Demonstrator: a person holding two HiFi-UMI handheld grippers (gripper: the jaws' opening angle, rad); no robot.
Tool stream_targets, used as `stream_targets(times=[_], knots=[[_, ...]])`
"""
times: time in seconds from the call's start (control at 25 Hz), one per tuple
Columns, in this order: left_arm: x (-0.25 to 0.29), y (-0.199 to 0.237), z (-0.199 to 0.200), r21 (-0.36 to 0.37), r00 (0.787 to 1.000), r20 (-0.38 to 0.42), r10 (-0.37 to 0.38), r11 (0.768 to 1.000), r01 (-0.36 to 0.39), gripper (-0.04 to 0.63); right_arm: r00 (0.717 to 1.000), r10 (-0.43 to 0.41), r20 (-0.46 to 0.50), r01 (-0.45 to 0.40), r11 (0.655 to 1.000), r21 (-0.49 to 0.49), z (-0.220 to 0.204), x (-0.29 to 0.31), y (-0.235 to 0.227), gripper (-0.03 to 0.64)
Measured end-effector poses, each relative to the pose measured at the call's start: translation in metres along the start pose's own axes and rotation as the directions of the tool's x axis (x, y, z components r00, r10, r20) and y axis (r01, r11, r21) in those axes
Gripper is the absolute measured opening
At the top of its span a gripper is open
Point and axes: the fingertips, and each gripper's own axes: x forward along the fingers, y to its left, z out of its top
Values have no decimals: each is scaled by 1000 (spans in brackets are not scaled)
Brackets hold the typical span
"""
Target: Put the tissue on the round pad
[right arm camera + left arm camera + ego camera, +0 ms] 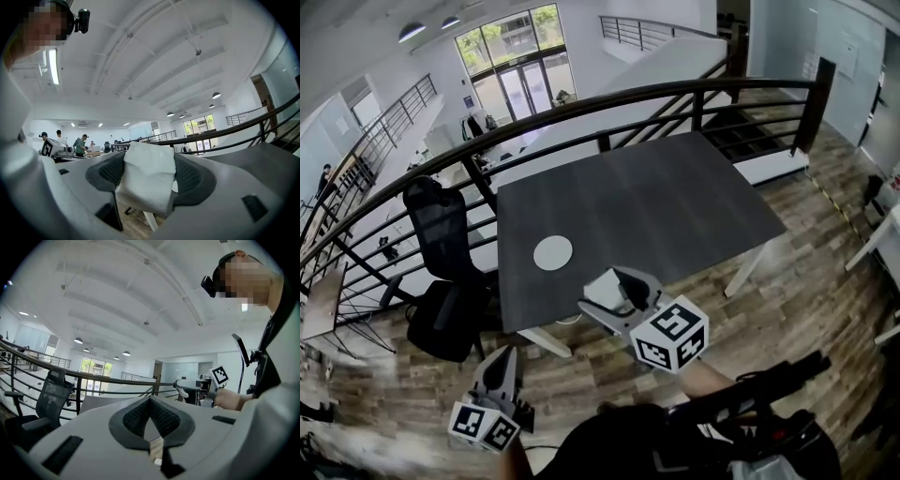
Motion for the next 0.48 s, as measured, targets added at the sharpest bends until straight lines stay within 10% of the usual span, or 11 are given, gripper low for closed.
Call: stream_targets(times=[0.48], knots=[[-12, 55, 1, 30, 996, -11, -84, 996, 84, 5, 996, -81, 21, 81, 997, -12, 3, 44, 22, 325]])
